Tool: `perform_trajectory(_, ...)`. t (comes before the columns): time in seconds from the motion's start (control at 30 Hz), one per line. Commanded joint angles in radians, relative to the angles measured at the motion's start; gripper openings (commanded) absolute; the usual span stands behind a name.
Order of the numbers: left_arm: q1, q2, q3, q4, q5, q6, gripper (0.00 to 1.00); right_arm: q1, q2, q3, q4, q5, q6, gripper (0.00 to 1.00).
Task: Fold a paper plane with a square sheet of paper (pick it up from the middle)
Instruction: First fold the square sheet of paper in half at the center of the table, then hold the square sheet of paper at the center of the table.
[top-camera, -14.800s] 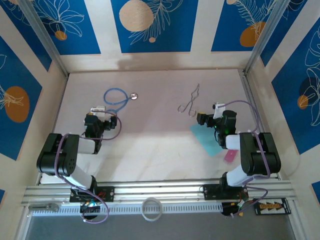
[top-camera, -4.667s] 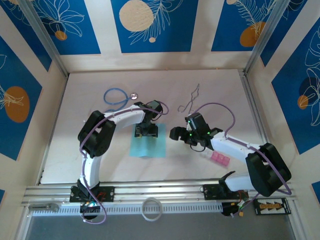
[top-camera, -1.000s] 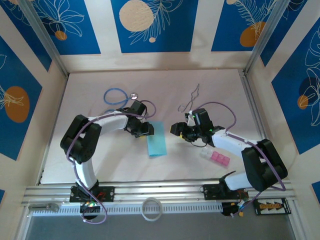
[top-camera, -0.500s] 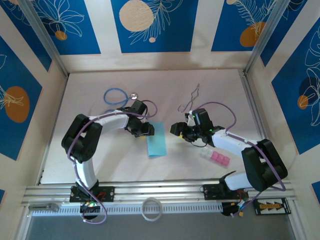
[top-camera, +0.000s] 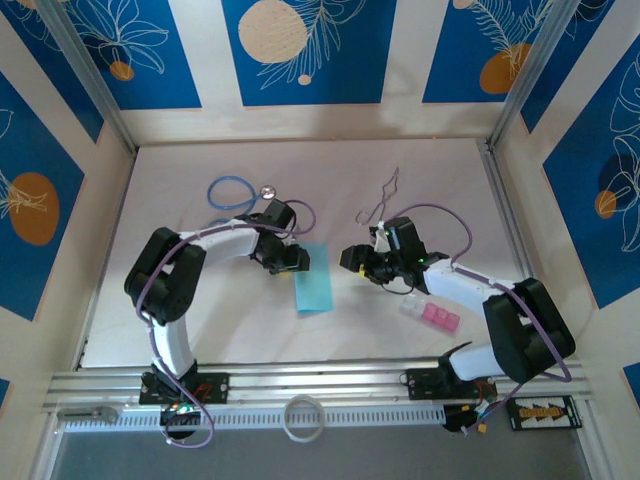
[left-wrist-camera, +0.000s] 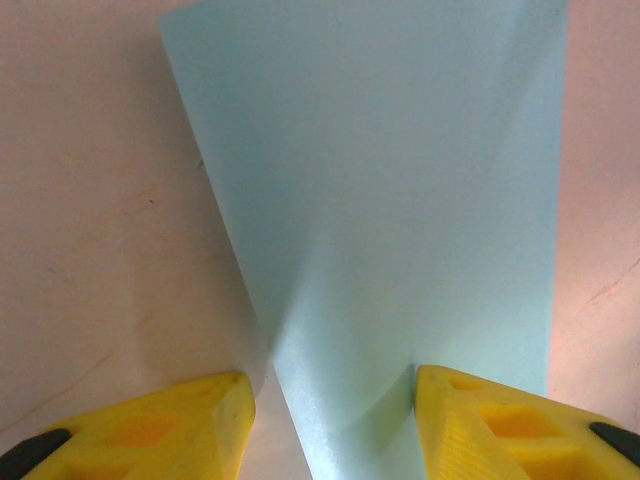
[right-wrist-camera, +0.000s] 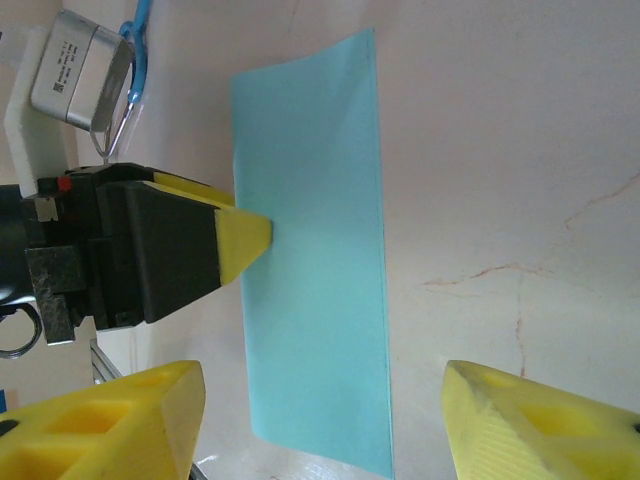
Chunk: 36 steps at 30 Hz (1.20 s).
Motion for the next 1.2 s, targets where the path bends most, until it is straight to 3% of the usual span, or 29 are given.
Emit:
perform_trajectory(0.0,-0.009,0.055,0.013,-0.029,-0.066,0.026,0.49,0.006,0.003,0.023,-0.012,-0.008,-0.002,0.65)
perform_trajectory(1.17,-0.034,0.109,0.06,-0.07,-0.129,0.077,0.51,0.037,0.056,0.072,-0.075,0.022,-0.037,0.65)
